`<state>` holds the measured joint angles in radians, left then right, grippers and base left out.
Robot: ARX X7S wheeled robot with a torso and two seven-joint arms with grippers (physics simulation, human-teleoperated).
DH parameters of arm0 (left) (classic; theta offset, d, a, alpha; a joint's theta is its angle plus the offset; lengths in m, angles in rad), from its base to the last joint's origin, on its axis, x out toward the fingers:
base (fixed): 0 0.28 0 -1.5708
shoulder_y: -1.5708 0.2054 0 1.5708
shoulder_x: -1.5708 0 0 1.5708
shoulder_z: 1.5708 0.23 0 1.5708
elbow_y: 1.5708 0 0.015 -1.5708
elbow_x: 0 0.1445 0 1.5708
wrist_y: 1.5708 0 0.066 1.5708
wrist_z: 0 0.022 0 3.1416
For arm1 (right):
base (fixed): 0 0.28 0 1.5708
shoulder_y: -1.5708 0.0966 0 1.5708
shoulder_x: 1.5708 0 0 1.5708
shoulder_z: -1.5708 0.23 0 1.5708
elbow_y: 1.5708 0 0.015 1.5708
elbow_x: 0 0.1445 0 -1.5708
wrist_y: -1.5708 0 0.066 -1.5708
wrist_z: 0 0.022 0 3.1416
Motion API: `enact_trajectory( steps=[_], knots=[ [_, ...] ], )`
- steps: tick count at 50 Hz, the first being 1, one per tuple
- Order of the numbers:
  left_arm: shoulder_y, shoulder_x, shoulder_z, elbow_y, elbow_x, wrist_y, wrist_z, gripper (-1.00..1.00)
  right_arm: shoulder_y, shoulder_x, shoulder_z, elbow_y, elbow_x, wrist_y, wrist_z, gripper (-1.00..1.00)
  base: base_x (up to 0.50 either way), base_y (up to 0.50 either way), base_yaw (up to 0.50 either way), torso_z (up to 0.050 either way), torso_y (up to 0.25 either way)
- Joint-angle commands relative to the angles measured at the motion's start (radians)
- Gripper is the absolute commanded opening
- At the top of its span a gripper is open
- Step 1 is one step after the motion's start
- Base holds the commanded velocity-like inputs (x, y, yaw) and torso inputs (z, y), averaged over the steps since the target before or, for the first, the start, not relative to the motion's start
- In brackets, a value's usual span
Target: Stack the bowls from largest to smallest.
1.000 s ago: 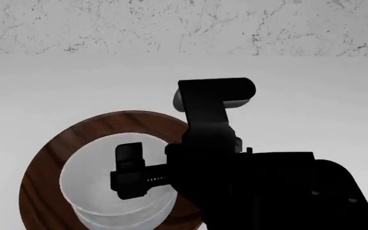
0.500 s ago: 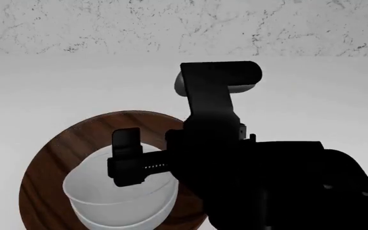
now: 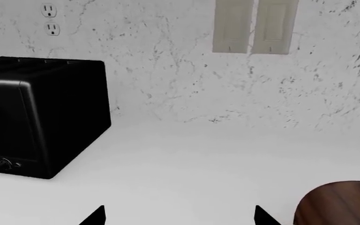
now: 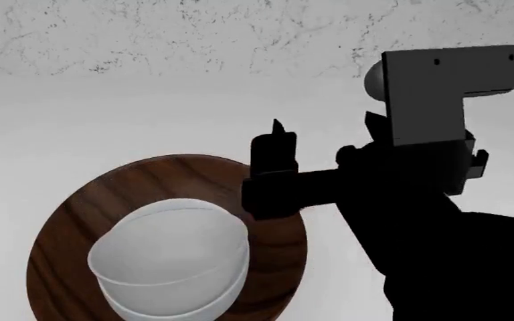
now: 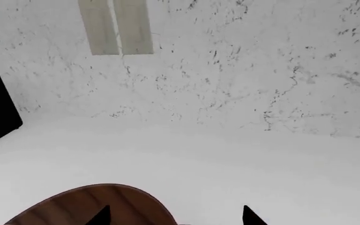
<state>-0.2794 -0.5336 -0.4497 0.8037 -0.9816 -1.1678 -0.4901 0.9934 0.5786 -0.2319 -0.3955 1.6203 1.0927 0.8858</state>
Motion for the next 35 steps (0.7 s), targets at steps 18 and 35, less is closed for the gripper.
enact_trajectory(
  steps=[18, 35],
  knots=[
    [-0.731, -0.029, 0.304, -0.253, -0.117, -0.239, -0.036, 1.00, 0.109, 0.286, 0.168, 0.023, -0.152, 0.024, -0.177, 1.00, 0.00, 0.00, 0.00, 0.000, 0.000],
    [-0.994, -0.069, 0.476, -0.412, -0.031, -0.223, 0.037, 1.00, 0.334, 0.261, 0.074, 0.157, -0.196, 0.090, -0.217, 1.00, 0.00, 0.00, 0.00, 0.000, 0.000]
  ],
)
